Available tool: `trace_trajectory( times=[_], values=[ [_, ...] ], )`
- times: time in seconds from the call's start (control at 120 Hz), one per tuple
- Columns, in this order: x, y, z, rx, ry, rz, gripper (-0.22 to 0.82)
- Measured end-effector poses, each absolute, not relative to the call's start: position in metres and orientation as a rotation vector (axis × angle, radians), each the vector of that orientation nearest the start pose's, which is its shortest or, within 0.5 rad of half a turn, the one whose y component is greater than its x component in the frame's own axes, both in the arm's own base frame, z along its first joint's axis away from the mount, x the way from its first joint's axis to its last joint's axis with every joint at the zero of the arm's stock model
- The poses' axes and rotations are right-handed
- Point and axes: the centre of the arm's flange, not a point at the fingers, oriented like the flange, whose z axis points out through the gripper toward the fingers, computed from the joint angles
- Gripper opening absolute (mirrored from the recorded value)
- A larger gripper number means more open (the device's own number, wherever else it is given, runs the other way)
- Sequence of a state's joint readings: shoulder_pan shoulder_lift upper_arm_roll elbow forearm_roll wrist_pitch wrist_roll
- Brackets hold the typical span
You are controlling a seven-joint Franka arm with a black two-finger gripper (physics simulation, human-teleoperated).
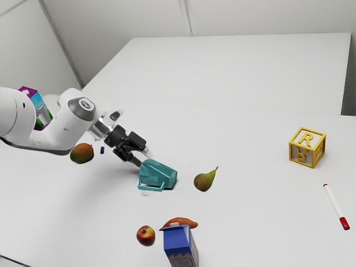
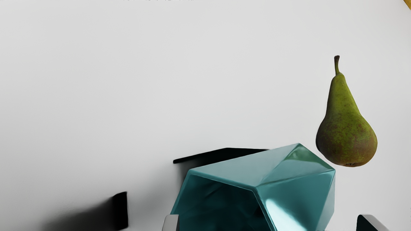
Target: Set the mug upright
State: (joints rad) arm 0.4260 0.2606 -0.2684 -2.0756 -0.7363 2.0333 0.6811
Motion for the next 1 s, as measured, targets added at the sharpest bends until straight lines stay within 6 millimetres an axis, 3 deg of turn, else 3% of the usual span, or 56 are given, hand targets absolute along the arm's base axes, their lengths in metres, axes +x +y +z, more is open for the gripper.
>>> trace_trajectory(
  times=[0.283,0.658,0.917,1.0],
  values=[
    [0.542,0.038,0.293,2.278,-0.227,0.001,0.57],
    [0.537,0.034,0.291,2.221,-0.337,0.017,-0.01],
    [0.537,0.032,0.297,2.218,-0.392,0.041,-0.14],
    [0.538,0.029,0.308,2.232,-0.425,0.062,-0.15]
  ],
)
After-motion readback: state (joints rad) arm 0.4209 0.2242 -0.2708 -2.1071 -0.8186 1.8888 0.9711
